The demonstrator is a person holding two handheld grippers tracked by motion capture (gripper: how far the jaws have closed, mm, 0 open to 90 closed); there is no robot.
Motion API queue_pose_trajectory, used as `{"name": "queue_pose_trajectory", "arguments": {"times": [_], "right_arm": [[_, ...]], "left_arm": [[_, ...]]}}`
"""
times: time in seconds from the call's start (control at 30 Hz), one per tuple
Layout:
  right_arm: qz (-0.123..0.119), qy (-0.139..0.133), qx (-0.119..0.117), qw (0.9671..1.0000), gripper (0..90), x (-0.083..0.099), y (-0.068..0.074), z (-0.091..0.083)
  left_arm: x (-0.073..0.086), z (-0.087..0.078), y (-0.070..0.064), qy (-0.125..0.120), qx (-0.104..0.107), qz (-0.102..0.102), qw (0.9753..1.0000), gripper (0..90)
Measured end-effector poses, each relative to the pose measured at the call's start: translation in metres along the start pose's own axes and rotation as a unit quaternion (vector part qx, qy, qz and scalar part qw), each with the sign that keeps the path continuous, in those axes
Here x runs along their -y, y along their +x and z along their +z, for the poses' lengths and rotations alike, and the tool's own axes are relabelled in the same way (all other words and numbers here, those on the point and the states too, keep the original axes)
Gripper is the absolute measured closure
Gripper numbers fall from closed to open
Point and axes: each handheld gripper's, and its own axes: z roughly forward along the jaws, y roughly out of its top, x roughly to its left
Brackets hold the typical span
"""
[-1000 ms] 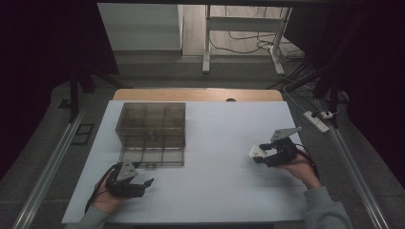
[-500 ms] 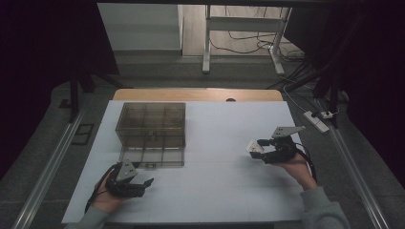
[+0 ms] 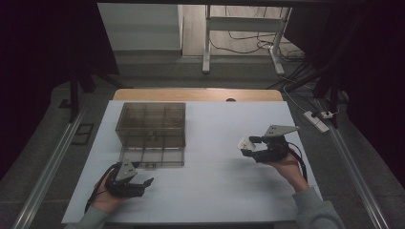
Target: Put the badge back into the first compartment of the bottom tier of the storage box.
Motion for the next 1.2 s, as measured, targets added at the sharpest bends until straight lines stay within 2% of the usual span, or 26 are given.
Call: {"name": "queue_pose_trajectory", "arguments": {"times": [0.33,0.63,1.2], "right_arm": [[-0.005,-0.016,-0.018,0.9997,33.0,-0.009,0.011,0.010],[-0.027,-0.013,-0.026,0.9992,33.0,-0.017,0.022,0.023],[-0.042,-0.015,-0.042,0.9981,33.0,-0.032,0.035,0.044]], "left_arm": [[0.000,0.001,-0.001,0.002,-0.001,0.003,1.0000,23.3],[-0.001,0.000,-0.001,0.001,-0.001,0.005,1.0000,23.3],[-0.001,0.001,-0.002,0.002,-0.004,0.007,1.0000,23.2]]}}
